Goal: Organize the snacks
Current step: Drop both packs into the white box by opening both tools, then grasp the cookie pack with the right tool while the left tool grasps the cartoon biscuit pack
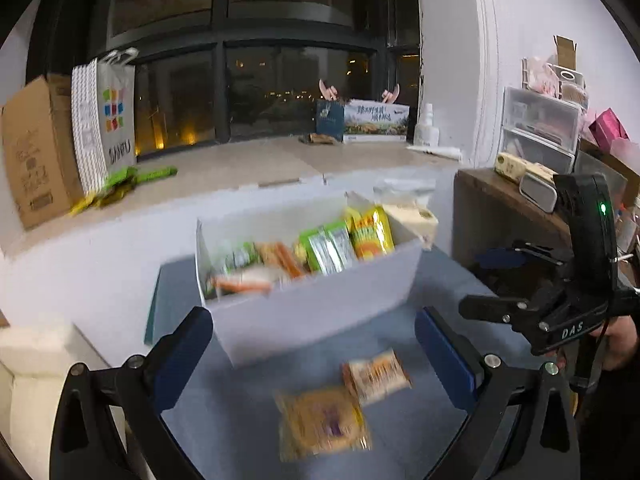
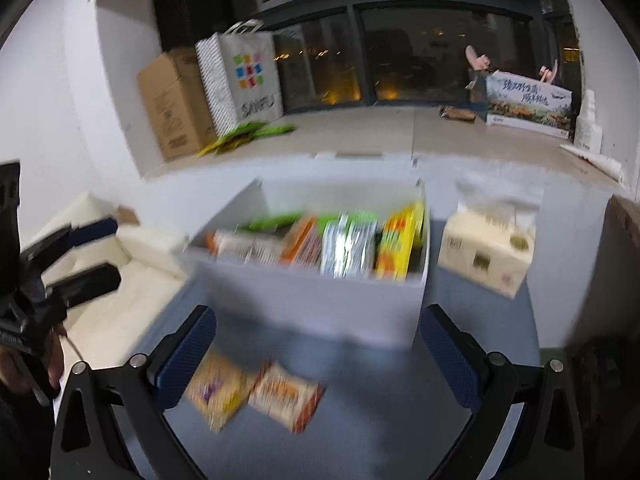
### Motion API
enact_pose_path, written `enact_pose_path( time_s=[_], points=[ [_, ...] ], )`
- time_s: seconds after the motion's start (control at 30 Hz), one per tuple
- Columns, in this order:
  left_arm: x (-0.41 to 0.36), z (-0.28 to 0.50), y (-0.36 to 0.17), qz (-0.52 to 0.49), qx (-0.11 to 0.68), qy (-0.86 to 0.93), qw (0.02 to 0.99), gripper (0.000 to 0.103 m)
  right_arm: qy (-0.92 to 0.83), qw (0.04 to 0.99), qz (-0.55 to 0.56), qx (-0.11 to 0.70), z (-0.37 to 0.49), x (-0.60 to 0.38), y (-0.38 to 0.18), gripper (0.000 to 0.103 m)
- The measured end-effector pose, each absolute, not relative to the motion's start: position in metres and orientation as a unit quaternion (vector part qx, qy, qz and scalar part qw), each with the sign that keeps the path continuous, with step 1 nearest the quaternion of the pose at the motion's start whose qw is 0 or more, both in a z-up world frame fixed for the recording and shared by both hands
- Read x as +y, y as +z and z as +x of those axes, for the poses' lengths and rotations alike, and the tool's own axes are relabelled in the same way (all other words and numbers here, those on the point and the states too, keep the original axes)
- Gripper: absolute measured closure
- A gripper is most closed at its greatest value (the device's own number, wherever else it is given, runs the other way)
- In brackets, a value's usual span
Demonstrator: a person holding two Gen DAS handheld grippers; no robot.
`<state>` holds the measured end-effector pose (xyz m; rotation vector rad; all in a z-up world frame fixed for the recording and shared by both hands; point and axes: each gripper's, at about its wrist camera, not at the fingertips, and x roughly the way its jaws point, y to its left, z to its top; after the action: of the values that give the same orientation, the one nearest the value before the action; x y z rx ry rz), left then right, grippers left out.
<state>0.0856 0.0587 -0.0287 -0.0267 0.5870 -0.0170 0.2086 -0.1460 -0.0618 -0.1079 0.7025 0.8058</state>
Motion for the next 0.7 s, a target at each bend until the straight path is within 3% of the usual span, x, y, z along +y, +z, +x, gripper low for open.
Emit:
enact_pose_path(
  time_s=[0.3, 0.7],
  points=[
    [0.063, 0.042, -0.064, -0.049, 0.321, -0.007, 0.946, 0.0, 0.402, 0.818, -0.104, 0.398, 0.159, -0.153, -0.133, 0.0],
    [0.07, 0.026, -0.073, -0.057, 0.334, -0.004, 0.941, 0.0, 0.459, 0.755, -0.249, 0.397, 0.197, -0.074, -0.184, 0.0]
  ],
)
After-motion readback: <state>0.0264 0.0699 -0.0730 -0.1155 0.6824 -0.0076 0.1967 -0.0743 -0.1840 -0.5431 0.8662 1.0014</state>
